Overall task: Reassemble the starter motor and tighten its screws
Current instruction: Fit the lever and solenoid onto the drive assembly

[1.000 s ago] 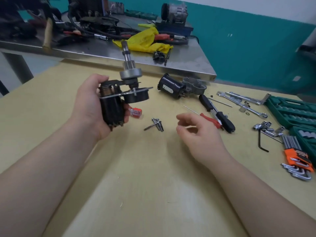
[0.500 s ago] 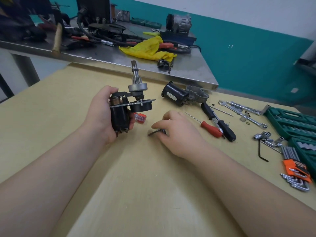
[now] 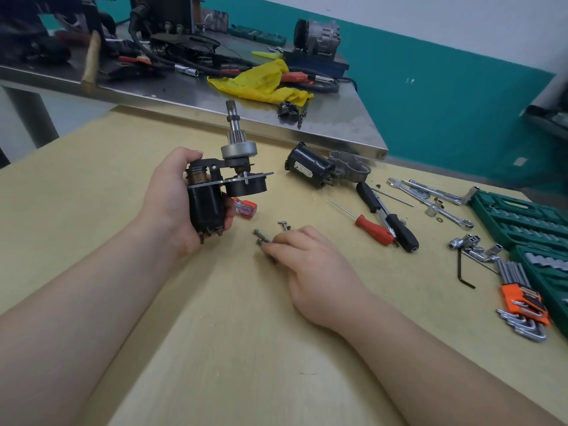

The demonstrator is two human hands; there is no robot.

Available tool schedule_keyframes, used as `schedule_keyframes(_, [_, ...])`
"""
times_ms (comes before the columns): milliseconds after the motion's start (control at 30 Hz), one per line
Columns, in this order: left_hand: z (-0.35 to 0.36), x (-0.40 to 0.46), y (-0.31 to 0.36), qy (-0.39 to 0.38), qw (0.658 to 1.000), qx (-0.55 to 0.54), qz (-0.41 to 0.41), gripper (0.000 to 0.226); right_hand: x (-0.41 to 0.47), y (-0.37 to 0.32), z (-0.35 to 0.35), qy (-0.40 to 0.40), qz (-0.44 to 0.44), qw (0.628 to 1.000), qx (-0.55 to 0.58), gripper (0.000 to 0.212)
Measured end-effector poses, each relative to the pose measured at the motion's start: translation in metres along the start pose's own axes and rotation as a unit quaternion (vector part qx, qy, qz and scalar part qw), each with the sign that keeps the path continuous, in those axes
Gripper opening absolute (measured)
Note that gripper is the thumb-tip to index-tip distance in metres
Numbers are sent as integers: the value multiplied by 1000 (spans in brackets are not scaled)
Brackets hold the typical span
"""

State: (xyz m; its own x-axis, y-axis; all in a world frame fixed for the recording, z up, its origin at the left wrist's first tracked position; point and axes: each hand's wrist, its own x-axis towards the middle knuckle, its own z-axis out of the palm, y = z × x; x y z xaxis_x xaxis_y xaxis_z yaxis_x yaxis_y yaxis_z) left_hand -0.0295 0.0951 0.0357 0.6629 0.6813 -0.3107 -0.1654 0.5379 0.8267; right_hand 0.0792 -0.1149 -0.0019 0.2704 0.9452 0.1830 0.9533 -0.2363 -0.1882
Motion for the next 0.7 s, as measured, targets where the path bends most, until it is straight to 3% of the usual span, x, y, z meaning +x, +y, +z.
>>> schedule_keyframes(100, [0, 0, 0, 0, 1000, 2, 2, 40, 1, 14, -5, 106, 91, 988, 66, 39])
schedule_keyframes(167, [-1, 0, 0, 2, 1000, 1, 2, 40, 2, 22, -9, 133, 127, 980, 71, 34])
schedule_keyframes(333, [-1, 2, 0, 1, 1000, 2, -2, 41, 5, 22, 0, 43, 123, 991, 37, 35])
schedule_keyframes(600, [0, 1, -2, 0, 1000, 5, -5, 43, 7, 23, 1, 63, 149, 987, -5, 32])
schedule_keyframes(700, [2, 1, -3, -4, 1000, 4, -2, 41, 12, 6, -3, 80, 111, 991, 4, 38])
